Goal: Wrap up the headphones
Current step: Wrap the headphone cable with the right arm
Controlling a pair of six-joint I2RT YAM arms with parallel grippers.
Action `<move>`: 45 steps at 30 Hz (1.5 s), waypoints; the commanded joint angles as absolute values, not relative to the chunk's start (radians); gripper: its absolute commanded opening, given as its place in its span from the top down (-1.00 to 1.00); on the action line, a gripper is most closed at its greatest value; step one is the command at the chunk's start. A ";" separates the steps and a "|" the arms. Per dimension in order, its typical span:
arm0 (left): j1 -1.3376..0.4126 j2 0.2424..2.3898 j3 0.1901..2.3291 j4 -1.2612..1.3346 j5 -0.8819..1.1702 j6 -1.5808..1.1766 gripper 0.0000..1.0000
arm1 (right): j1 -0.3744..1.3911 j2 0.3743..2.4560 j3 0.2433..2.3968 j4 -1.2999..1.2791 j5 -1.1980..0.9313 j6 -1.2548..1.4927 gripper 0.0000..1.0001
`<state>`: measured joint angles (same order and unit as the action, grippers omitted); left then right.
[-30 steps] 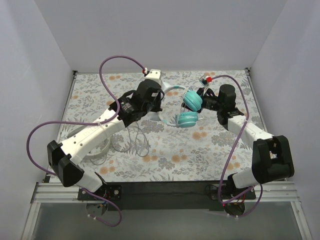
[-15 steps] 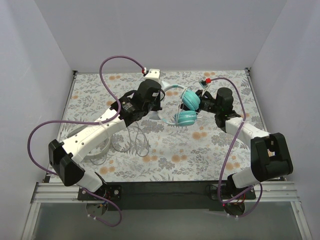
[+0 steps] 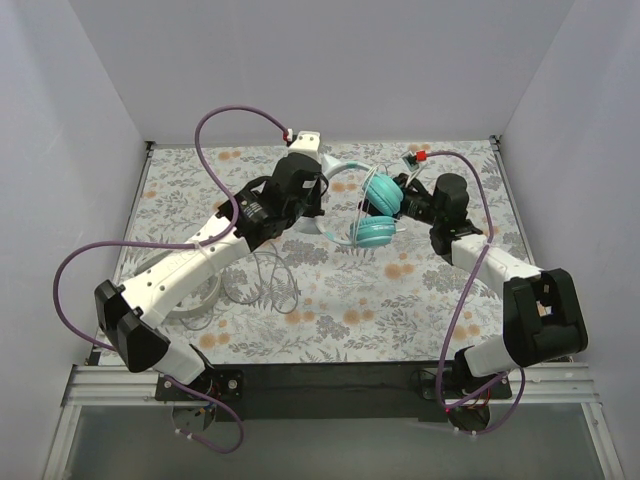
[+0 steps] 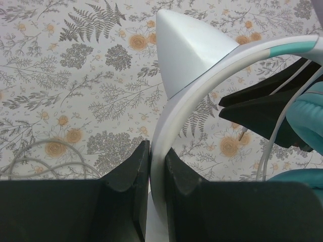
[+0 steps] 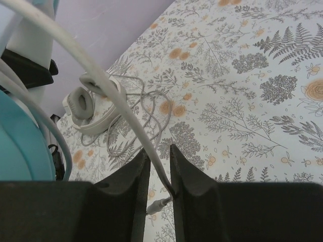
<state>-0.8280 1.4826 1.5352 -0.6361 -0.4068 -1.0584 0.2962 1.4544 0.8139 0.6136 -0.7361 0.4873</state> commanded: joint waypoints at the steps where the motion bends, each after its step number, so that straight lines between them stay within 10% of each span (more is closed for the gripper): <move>1: -0.825 1.462 1.612 -0.575 -0.408 -1.077 1.00 | 0.311 1.404 0.854 0.658 -0.704 0.483 0.42; 45: -0.825 1.488 1.713 -0.612 -0.420 -1.058 1.00 | 0.305 1.262 0.776 0.569 -0.535 0.452 0.11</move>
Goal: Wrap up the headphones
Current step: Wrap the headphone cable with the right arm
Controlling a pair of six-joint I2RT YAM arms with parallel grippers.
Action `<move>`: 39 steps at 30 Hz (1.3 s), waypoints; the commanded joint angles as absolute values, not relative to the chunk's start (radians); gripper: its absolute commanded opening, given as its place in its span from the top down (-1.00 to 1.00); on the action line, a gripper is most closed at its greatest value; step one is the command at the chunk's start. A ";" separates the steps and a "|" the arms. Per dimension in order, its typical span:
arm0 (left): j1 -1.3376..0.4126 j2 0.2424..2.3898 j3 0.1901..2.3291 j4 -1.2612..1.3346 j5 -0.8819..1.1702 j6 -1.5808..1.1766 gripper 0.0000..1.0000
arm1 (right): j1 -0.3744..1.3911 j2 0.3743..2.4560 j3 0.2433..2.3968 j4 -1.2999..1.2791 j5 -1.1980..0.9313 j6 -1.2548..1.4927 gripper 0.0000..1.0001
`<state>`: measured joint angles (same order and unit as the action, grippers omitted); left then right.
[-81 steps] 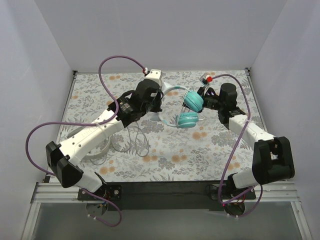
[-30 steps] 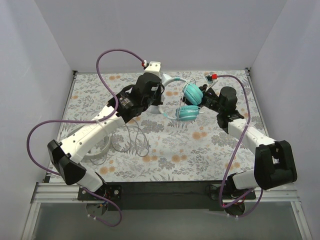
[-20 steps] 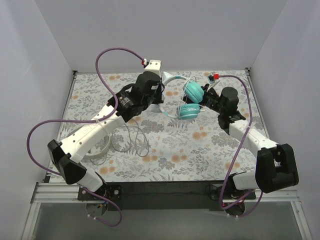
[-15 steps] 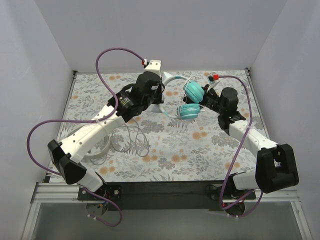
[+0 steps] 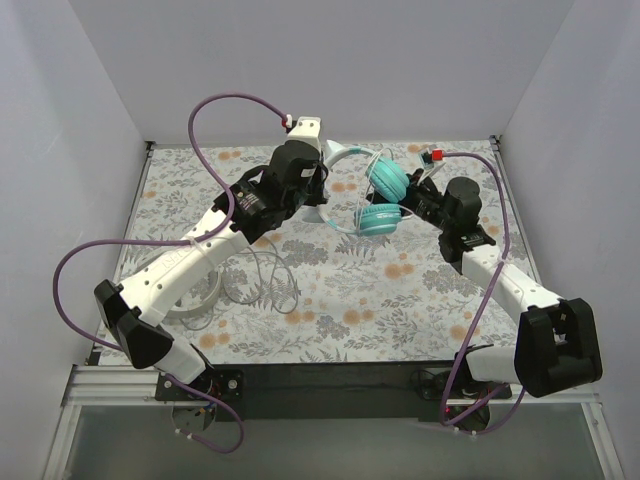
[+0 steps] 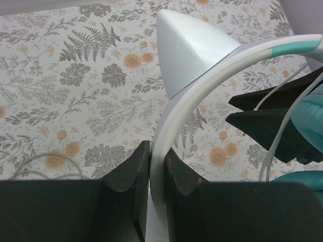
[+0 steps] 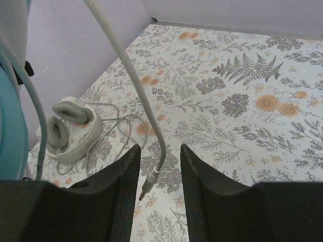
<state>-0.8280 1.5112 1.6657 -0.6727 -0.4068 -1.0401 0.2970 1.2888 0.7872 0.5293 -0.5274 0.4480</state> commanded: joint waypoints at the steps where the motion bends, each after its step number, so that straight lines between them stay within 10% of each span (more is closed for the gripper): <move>1: -0.825 1.488 1.713 -0.612 -0.420 -1.061 1.00 | 0.304 1.262 0.773 0.571 -0.537 0.453 0.11; 30: -0.825 1.496 1.726 -0.615 -0.420 -1.060 1.00 | 0.262 1.207 0.712 0.603 -0.482 0.528 0.17; 39: -0.827 1.505 1.732 -0.612 -0.426 -1.061 1.00 | 0.262 1.233 0.704 0.638 -0.491 0.565 0.45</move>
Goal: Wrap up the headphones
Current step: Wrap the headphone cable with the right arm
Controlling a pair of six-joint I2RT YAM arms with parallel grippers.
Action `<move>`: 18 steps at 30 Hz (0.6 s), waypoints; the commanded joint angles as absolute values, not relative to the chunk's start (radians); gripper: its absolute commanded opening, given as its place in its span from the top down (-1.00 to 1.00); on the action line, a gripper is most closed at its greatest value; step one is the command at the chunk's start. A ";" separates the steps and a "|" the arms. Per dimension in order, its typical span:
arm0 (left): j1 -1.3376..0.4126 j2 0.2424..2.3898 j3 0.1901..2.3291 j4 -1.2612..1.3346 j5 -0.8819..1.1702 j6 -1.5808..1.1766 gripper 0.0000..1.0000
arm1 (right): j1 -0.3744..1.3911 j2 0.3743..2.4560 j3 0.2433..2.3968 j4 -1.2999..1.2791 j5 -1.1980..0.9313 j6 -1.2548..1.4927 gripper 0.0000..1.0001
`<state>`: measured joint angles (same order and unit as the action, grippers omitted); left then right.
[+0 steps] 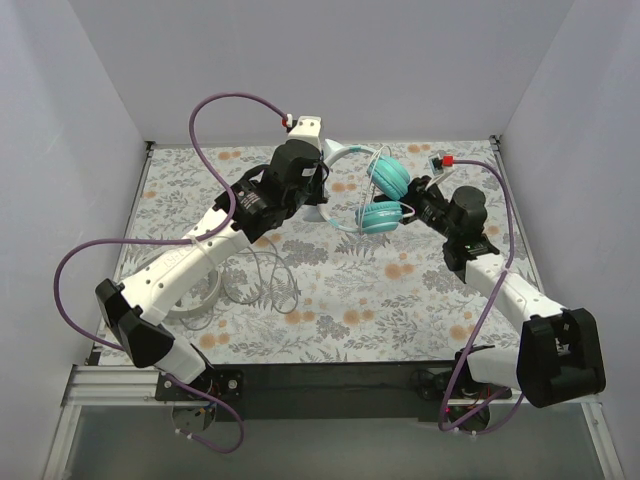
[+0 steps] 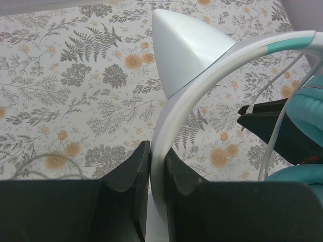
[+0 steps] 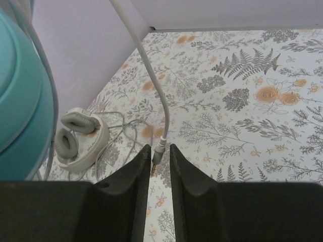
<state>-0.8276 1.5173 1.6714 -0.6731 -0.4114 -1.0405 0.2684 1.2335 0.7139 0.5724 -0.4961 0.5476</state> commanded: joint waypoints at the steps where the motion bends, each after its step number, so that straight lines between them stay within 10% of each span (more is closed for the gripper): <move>1: -0.825 1.505 1.732 -0.611 -0.426 -1.062 1.00 | 0.264 1.233 0.703 0.640 -0.492 0.563 0.46; 18: -0.825 1.528 1.729 -0.583 -0.448 -1.086 1.00 | 0.262 1.255 0.669 0.686 -0.518 0.624 0.97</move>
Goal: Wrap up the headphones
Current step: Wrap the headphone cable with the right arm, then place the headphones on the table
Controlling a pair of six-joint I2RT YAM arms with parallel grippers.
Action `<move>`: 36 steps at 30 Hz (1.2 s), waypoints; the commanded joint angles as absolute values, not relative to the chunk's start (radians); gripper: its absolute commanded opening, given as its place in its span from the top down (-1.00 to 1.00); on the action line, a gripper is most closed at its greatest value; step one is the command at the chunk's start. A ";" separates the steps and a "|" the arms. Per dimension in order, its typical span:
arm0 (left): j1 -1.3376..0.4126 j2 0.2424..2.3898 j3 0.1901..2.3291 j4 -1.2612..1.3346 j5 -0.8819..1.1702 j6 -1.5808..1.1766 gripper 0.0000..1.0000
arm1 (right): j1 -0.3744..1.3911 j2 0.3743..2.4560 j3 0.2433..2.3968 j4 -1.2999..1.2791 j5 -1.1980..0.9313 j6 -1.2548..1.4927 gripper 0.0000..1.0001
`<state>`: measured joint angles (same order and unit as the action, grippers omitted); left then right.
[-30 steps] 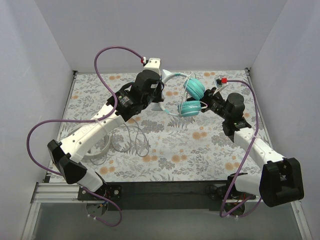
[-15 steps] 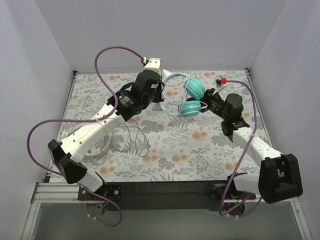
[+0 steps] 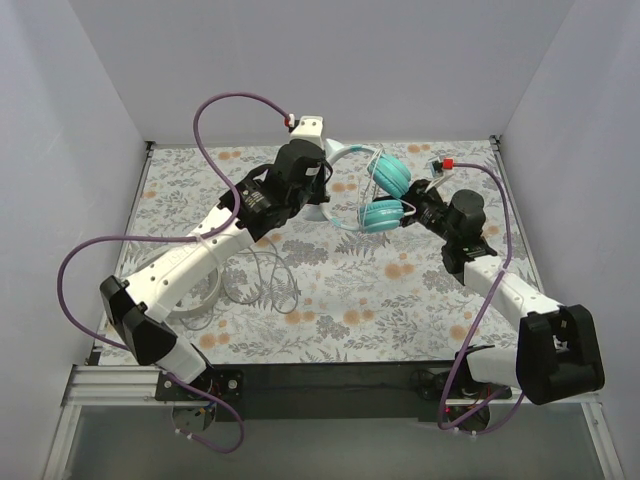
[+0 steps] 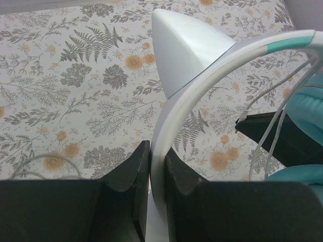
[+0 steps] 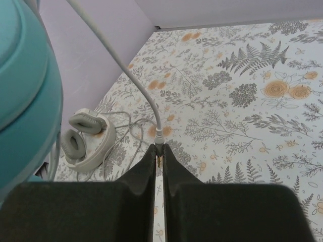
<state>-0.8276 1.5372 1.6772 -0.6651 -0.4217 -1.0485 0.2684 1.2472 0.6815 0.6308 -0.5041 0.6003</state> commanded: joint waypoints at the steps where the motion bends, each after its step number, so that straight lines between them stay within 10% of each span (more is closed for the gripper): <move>1: -0.825 1.532 1.730 -0.575 -0.454 -1.092 1.00 | 0.264 1.258 0.666 0.687 -0.520 0.626 0.97; 36: -0.638 1.943 1.753 -0.295 -0.466 -1.275 1.00 | 0.192 1.768 0.860 0.756 -0.683 0.871 0.97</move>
